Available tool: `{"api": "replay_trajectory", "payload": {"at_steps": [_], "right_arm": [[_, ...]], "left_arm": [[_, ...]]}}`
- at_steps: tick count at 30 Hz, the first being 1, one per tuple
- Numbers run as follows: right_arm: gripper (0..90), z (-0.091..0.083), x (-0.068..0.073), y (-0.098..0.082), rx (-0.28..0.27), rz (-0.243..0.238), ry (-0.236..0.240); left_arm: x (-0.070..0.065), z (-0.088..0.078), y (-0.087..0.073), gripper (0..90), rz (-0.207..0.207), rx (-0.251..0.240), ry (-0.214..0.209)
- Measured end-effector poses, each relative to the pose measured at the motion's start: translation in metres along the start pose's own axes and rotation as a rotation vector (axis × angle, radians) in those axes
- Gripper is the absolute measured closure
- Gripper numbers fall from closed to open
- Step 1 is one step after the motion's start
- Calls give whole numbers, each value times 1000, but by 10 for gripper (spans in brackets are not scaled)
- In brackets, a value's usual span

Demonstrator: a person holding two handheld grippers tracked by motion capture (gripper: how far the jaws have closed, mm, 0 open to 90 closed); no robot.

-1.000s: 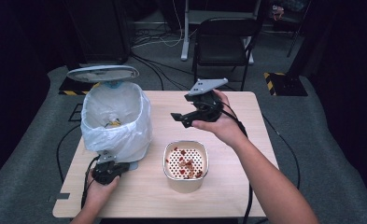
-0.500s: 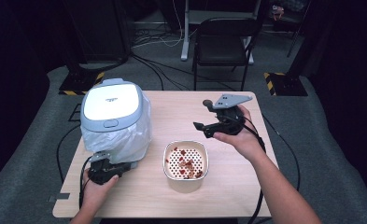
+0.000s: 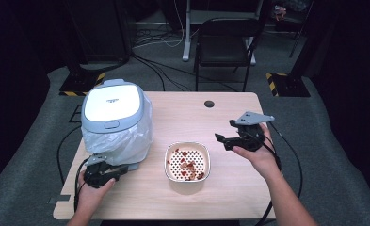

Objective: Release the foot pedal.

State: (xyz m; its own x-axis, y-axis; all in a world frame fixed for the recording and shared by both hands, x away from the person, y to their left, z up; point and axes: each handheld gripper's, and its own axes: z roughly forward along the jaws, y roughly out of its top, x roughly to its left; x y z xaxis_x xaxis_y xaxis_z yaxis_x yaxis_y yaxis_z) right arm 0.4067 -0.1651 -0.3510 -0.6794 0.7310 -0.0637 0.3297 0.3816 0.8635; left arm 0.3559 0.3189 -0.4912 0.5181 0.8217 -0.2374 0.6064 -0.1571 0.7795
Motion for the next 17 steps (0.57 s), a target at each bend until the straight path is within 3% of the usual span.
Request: {"api": "replay_trajectory", "payload": {"at_steps": [4,8,17], "right_arm": [[251,-6,-4,-23,-6,48,-47],[254,-8,-3,-46,-16,75,-62],[245,-5,4,-84,22,119,-96]], "left_arm": [[0,1,-2,504,-13,-3,1],[-1,2,-3,491,-8,1,12],[1,4,-5,434,11,8,44]]}}
